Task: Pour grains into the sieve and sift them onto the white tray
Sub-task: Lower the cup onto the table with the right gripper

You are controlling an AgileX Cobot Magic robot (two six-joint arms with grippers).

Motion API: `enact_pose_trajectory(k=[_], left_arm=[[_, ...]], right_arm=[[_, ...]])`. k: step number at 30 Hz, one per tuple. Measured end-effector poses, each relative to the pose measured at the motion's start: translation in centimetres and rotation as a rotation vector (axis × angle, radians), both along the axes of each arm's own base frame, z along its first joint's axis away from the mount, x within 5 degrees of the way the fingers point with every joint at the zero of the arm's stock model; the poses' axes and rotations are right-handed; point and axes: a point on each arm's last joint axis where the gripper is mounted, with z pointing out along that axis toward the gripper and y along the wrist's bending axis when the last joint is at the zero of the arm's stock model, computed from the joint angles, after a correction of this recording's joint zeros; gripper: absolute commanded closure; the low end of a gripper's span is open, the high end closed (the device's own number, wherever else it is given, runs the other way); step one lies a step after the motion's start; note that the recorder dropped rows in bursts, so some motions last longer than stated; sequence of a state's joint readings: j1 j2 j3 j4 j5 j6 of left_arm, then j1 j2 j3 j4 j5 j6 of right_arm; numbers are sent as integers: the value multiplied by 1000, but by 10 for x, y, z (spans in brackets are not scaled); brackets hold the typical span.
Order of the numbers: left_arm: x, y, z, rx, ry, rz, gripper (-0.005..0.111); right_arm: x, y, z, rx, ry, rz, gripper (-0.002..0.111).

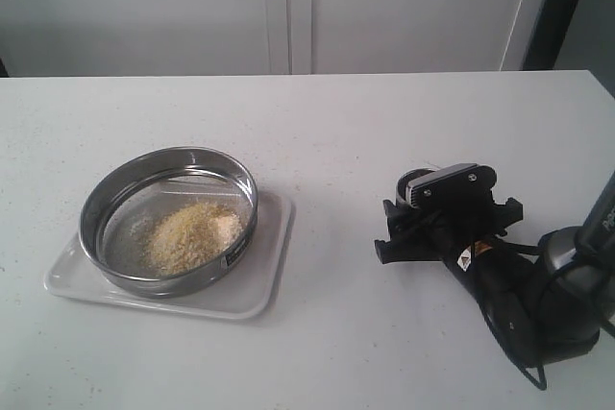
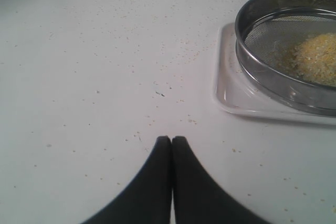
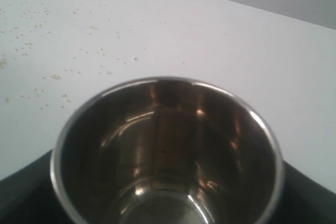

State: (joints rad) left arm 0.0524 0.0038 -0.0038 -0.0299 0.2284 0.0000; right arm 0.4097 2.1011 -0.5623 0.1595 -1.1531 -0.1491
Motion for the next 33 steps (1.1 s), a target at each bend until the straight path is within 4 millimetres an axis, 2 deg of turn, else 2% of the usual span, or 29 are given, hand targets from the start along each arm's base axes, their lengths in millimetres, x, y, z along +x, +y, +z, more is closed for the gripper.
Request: enact_pose_trajectory(k=[4, 10, 13, 17, 33], left_arm=[[0, 0, 0, 0, 0, 0, 107], [0, 0, 0, 0, 0, 0, 107], [0, 0, 0, 0, 0, 0, 107], [0, 0, 0, 0, 0, 0, 107], [0, 0, 0, 0, 0, 0, 107]], right_arm=[[0, 0, 0, 0, 0, 0, 71], [0, 0, 0, 0, 0, 0, 37], [0, 0, 0, 0, 0, 0, 26], [-2, 0, -3, -11, 48, 1, 25], [-15, -7, 20, 2, 49, -19, 25]])
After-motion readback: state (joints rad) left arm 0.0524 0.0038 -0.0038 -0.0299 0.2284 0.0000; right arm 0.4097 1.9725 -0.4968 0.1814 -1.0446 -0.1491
